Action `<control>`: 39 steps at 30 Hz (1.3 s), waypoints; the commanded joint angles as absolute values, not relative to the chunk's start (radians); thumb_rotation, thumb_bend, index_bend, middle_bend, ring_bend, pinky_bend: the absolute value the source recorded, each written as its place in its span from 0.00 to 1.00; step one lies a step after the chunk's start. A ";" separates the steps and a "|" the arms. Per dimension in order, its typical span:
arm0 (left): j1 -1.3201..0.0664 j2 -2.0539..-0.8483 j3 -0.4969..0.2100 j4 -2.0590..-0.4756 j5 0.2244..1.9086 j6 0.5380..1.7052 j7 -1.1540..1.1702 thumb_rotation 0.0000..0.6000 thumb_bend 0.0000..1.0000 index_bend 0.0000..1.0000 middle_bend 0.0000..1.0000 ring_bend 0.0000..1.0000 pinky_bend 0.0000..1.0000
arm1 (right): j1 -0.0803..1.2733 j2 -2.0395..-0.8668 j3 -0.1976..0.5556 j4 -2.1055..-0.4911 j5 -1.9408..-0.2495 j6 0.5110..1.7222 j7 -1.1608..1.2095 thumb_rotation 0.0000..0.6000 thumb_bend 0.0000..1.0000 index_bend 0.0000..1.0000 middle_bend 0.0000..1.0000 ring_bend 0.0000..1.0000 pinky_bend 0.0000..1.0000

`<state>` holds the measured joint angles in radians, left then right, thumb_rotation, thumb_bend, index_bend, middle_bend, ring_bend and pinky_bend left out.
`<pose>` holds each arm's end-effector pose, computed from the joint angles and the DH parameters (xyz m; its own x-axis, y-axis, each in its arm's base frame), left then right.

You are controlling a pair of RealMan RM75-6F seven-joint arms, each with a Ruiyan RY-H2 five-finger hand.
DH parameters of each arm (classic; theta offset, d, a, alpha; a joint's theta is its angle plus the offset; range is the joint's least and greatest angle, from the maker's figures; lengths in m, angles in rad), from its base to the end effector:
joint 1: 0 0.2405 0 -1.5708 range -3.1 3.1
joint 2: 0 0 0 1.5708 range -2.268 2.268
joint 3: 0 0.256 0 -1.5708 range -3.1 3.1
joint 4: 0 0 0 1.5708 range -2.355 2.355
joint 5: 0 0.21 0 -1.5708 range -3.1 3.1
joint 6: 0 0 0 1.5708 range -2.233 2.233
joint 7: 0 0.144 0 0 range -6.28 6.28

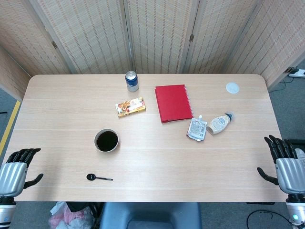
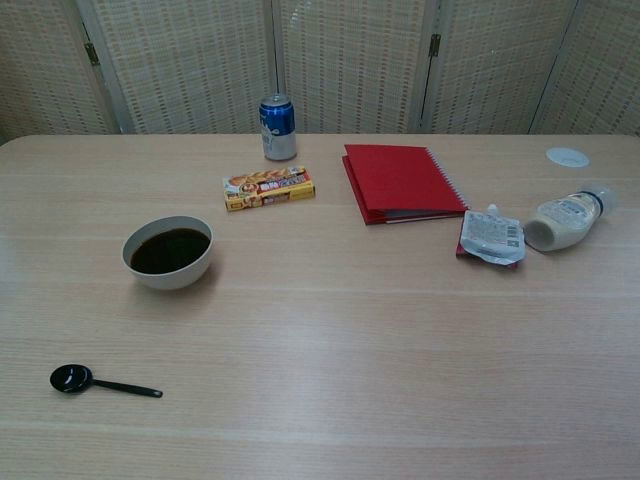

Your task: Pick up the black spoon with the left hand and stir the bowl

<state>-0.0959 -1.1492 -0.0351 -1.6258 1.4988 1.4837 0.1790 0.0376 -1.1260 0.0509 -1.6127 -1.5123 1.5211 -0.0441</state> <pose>-0.3050 0.1808 0.1459 0.5163 0.0141 0.8563 0.8563 -0.0225 -0.5159 -0.3147 -0.1664 0.1610 0.4294 0.0149 0.9030 -0.9030 0.0223 0.4290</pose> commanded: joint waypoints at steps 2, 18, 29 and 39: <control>-0.095 -1.153 -0.034 -1.620 1.499 1.486 0.176 1.00 0.22 0.23 0.27 0.21 0.25 | 0.038 -1.122 0.049 -1.616 -1.518 1.521 -0.041 1.00 0.14 0.00 0.07 0.07 0.08; -0.100 -1.148 -0.034 -1.616 1.519 1.491 0.155 1.00 0.22 0.24 0.27 0.22 0.25 | 0.035 -1.118 0.052 -1.616 -1.530 1.533 -0.009 1.00 0.15 0.00 0.08 0.07 0.08; -0.111 -1.147 -0.035 -1.616 1.542 1.492 0.150 1.00 0.22 0.29 0.32 0.29 0.25 | 0.029 -1.110 0.051 -1.616 -1.533 1.540 0.015 1.00 0.16 0.00 0.08 0.07 0.08; -0.147 -1.157 -0.034 -1.613 1.586 1.466 0.124 1.00 0.22 0.42 0.68 0.63 0.75 | 0.032 -1.108 0.054 -1.614 -1.534 1.537 0.018 1.00 0.16 0.00 0.09 0.08 0.08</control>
<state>-0.1417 -1.1552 -0.0367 -1.6135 1.5798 1.4732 0.1254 0.0316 -1.1078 0.0542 -1.6144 -1.5341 1.5376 0.0179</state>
